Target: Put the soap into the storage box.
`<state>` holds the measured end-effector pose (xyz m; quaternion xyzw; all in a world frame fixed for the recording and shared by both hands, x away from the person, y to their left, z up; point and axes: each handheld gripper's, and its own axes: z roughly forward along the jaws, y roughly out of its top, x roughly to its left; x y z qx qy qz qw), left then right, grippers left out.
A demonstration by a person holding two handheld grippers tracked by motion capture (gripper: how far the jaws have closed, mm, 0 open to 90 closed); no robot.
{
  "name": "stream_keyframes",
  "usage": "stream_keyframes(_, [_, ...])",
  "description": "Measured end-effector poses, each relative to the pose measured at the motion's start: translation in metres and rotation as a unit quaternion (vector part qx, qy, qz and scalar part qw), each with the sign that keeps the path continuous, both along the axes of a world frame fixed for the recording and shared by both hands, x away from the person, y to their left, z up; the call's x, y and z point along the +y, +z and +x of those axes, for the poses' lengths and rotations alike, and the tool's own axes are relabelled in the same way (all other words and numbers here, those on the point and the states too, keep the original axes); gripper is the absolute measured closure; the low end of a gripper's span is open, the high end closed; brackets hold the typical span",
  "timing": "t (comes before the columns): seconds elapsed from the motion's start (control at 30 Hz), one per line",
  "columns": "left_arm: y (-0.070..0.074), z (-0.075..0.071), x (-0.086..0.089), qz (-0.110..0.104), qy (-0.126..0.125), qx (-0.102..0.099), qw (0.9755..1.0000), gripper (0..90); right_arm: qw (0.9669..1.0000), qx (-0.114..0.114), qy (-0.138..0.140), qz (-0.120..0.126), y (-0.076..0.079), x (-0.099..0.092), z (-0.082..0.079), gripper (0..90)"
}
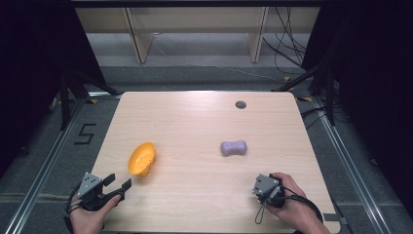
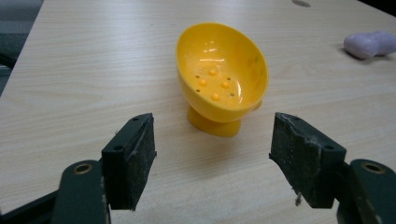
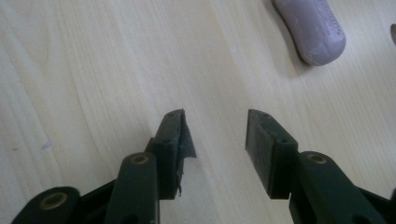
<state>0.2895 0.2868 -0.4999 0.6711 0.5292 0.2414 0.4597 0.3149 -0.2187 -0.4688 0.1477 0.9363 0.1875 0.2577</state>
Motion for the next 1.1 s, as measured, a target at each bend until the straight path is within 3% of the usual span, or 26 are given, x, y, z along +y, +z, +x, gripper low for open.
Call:
stream_keyframes(0.13, [-0.001, 0.000, 0.000, 0.000, -0.004, 0.005, 1.0000, 28.5, 1.0000, 0.007, 0.006, 0.004, 0.000, 0.002, 0.002, 55.4])
stream_keyframes(0.27, [-0.001, -0.002, 0.000, 0.003, -0.004, 0.004, 1.0000, 27.4, 0.9995, 0.013, 0.017, -0.022, 0.001, 0.004, 0.009, 50.4])
stream_keyframes(0.33, [0.000, -0.002, -0.001, 0.002, -0.003, 0.003, 1.0000, 26.6, 0.9988, 0.030, 0.019, -0.033, 0.004, 0.008, 0.015, 46.7])
stream_keyframes(0.6, [-0.001, -0.001, 0.000, 0.003, -0.009, 0.005, 0.9999, 26.2, 0.9991, 0.020, 0.027, -0.025, 0.013, 0.011, 0.034, 43.8])
stream_keyframes(0.63, [-0.001, -0.001, -0.001, 0.004, -0.009, 0.006, 0.9999, 26.2, 0.9995, 0.022, 0.011, -0.021, 0.015, 0.011, 0.036, 43.7])
stream_keyframes(0.77, [-0.002, -0.001, -0.002, 0.002, -0.008, 0.006, 1.0000, 26.3, 0.9995, 0.017, 0.014, -0.024, 0.018, 0.012, 0.044, 42.5])
stream_keyframes(0.8, [-0.002, -0.001, -0.002, 0.006, -0.008, 0.007, 0.9999, 26.3, 0.9991, 0.011, 0.030, -0.027, 0.019, 0.012, 0.049, 41.9])
stream_keyframes(0.93, [-0.002, -0.001, -0.002, 0.006, -0.009, 0.008, 0.9999, 26.2, 0.9987, 0.007, 0.038, -0.033, 0.022, 0.015, 0.061, 40.6])
stream_keyframes(1.0, [-0.002, -0.001, -0.002, 0.007, -0.008, 0.007, 0.9999, 26.2, 0.9992, 0.017, 0.023, -0.027, 0.023, 0.017, 0.065, 40.3])
stream_keyframes(1.1, [-0.002, -0.001, -0.001, 0.007, -0.008, 0.007, 0.9999, 26.2, 0.9986, 0.018, 0.038, -0.031, 0.024, 0.020, 0.075, 39.7])
